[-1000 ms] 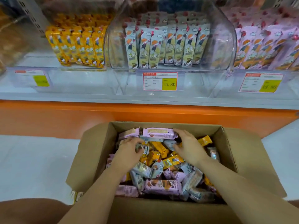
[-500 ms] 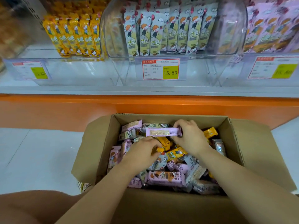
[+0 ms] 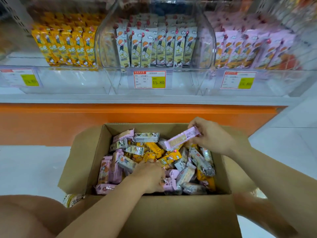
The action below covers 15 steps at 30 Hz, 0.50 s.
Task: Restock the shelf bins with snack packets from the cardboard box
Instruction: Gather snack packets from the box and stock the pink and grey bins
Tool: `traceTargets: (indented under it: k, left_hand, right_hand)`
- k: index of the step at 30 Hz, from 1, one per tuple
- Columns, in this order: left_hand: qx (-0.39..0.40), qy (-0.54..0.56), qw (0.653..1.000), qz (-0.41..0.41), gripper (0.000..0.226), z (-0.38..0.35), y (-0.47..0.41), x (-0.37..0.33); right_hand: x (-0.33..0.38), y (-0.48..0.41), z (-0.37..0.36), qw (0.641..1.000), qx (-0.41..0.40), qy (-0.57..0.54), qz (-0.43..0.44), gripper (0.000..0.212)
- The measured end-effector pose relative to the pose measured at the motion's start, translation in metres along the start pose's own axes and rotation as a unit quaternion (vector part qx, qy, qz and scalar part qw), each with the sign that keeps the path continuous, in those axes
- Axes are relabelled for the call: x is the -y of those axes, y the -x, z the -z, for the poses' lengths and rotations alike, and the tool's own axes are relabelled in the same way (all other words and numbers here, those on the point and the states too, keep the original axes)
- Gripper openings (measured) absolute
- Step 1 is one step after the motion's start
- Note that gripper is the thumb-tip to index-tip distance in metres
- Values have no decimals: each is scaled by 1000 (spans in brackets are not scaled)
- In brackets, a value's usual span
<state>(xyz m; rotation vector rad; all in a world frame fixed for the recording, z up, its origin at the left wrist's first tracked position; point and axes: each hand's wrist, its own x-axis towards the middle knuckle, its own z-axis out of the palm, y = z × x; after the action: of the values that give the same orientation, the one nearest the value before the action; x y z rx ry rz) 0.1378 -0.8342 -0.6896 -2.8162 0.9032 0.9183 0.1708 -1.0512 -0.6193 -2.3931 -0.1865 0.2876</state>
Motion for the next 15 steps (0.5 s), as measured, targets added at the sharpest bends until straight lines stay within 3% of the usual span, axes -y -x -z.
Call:
traceTargets:
  k: [4, 7, 11, 15]
  left_hand:
    - [-22, 43, 999, -9, 26, 0, 8, 2]
    - [-47, 154, 987, -8, 29, 12, 17, 6]
    - [-111, 370, 922, 24, 20, 48, 30, 15]
    - [-193, 418, 887, 40, 24, 95, 45, 20]
  right_hand:
    - [24, 21, 30, 999, 3, 39, 35, 28]
    - [41, 39, 54, 999, 8, 18, 47, 20]
    - [51, 60, 77, 994, -71, -62, 47, 16]
    - [52, 64, 84, 988, -93, -107, 58, 15]
